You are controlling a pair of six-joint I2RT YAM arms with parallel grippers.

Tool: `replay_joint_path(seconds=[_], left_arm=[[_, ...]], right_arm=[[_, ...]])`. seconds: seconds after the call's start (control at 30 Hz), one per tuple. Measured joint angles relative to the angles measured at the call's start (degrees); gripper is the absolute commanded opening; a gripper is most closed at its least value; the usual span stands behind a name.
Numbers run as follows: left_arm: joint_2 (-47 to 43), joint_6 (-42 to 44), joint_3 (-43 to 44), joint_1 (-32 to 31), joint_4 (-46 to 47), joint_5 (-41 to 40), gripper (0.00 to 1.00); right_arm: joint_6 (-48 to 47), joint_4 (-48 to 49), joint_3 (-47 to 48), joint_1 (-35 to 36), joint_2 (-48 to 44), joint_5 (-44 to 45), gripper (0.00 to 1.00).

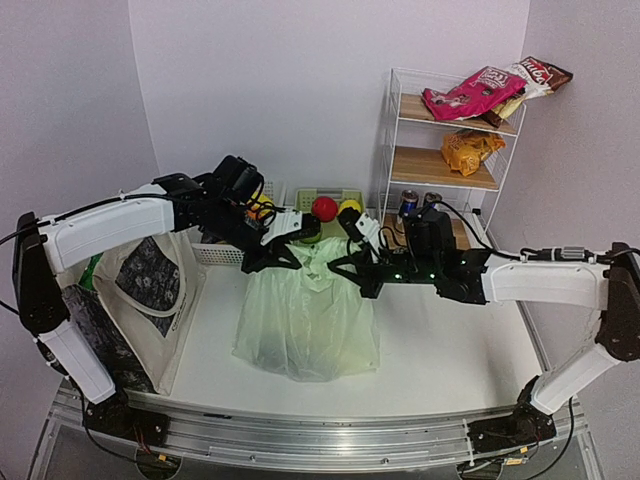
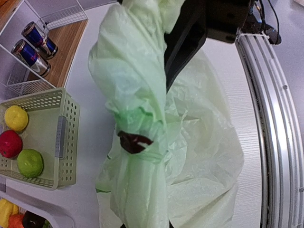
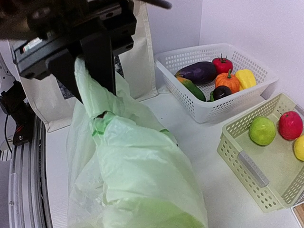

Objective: Place the mixed food into the grocery bags and tie them

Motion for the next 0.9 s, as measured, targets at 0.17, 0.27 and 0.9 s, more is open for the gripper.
replay_joint_path(seconds=[0.17,0.27,0.9], left_arm=[[0.1,-0.3,3.4,0.1,-3.8,4.5,0.00],[0.1,0.1,3.3,-0.6,-4.9,5.1,0.00],[0.1,7.4,7.4,0.7,-15.5,8.2,0.81]], right_arm=[[-1.0,0.0,0.2,0.6,0.0,2.0,0.00],[0.1,1.0,0.3,0.8,0.5,3.4,0.00],[8.1,6.7,1.3,2.3,5.3,11.1,0.00]])
